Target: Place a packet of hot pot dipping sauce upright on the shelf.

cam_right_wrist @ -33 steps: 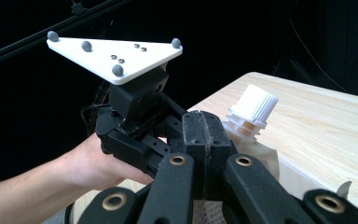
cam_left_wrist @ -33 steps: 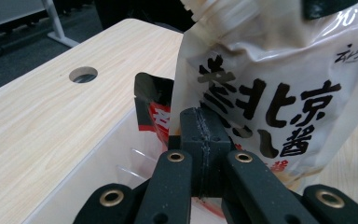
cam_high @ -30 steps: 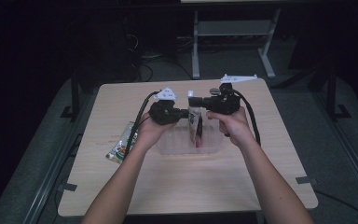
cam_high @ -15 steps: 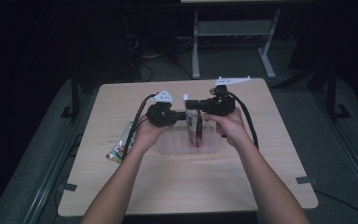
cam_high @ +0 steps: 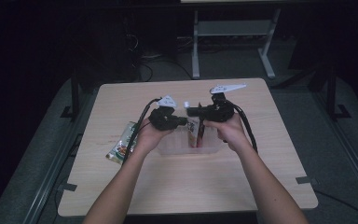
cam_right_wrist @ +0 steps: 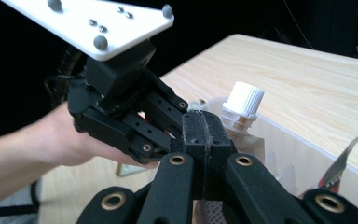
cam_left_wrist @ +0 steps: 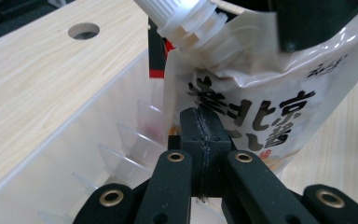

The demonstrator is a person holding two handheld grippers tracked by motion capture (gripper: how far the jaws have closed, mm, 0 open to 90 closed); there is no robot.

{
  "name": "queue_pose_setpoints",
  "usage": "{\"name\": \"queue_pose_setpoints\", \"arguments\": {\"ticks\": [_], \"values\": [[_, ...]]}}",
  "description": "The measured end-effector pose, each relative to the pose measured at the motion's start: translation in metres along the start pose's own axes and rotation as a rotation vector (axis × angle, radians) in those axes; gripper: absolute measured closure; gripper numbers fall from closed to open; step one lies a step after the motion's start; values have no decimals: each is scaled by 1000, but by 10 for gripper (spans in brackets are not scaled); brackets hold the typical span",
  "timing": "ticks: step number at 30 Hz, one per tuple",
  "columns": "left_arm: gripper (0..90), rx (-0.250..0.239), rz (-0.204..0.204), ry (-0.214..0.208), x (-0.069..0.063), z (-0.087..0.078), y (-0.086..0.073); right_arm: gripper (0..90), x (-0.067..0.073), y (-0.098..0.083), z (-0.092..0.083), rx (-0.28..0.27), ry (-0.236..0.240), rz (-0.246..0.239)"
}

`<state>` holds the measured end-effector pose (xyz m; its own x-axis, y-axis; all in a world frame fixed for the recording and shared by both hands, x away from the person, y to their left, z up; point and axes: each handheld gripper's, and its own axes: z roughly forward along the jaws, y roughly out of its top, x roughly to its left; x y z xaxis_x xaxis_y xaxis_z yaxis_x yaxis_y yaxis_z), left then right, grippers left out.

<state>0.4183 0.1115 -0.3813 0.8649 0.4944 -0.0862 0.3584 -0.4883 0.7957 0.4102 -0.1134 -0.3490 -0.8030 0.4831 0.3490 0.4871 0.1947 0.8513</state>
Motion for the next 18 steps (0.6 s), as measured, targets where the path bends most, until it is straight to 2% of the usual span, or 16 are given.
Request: {"name": "queue_pose_setpoints", "arguments": {"ticks": [5, 11, 15, 16, 17, 18], "values": [[897, 9, -11, -2, -1, 3, -3, 893, 0, -3, 3, 32, 5, -19], [897, 1, -12, -6, 0, 0, -4, 788, 3, -1, -2, 28, 6, -36], [859, 13, -5, -14, -1, -5, -5, 653, 7, 0, -6, 43, 5, -47], [846, 13, -5, -14, -1, -5, -5, 653, 7, 0, -6, 43, 5, -47], [827, 27, 2, -21, -1, -8, -5, 578, 10, 0, -9, 49, 7, -56], [802, 27, 2, -21, -1, -8, -5, 552, 11, 0, -10, 53, 7, -62]]}}
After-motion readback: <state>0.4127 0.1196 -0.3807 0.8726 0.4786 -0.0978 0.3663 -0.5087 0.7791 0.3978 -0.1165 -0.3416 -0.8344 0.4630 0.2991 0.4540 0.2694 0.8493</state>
